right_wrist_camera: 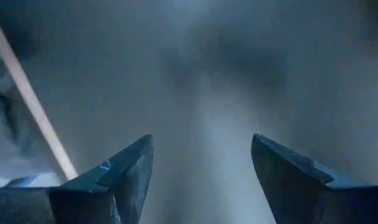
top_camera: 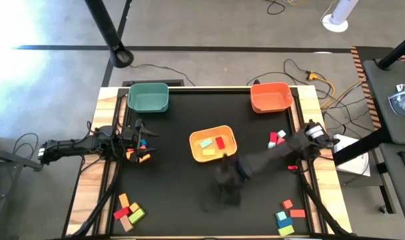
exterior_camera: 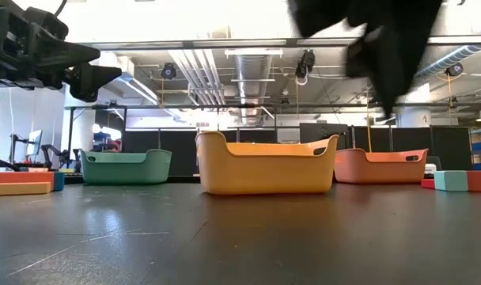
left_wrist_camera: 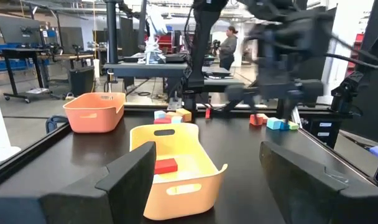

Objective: Sort blocks by size
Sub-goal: Put the orange thin block into the yellow bin

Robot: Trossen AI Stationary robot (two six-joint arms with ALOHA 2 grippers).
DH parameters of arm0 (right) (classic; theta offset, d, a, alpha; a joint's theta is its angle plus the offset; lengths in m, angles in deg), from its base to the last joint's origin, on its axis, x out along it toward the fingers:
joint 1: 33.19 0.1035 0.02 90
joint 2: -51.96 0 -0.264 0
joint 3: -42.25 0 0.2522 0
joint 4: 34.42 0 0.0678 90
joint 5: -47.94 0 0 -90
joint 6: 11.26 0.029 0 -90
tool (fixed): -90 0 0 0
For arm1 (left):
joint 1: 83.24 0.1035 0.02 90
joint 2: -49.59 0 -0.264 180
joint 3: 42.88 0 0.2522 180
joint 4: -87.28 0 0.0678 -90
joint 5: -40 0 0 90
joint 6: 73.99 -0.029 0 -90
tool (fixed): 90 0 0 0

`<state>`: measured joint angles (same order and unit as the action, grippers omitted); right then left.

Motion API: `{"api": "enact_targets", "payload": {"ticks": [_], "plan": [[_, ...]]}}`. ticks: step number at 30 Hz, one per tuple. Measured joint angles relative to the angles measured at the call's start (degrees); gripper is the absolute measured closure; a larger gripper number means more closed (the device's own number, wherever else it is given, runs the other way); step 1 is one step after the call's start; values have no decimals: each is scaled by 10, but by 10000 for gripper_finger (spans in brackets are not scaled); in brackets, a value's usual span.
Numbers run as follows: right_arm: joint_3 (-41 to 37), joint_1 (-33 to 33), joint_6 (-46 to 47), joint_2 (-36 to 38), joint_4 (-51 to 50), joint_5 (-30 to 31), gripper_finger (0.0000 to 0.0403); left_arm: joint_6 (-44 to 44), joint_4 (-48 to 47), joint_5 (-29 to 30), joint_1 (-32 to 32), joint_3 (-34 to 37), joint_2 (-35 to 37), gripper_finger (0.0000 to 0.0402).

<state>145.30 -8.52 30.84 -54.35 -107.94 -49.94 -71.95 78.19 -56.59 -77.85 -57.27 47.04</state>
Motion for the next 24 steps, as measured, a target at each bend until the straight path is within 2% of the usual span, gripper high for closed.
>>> {"api": "enact_targets", "payload": {"ticks": [6, 12, 15, 19, 24], "plan": [[-22, 128, 108, 1, -9, 29, 156, 0, 0, 0, 0, 0, 0, 128], [-31, 250, 345, 1, -78, 27, 157, 0, 0, 0, 0, 0, 0, 128], [-32, 307, 416, -2, -74, 35, 152, 0, 0, 0, 0, 0, 0, 128], [-48, 364, 413, -13, -80, 21, 145, 0, 0, 0, 0, 0, 0, 128], [-77, 377, 401, -13, -122, -60, 136, 0, 0, 0, 0, 0, 0, 128]]}}
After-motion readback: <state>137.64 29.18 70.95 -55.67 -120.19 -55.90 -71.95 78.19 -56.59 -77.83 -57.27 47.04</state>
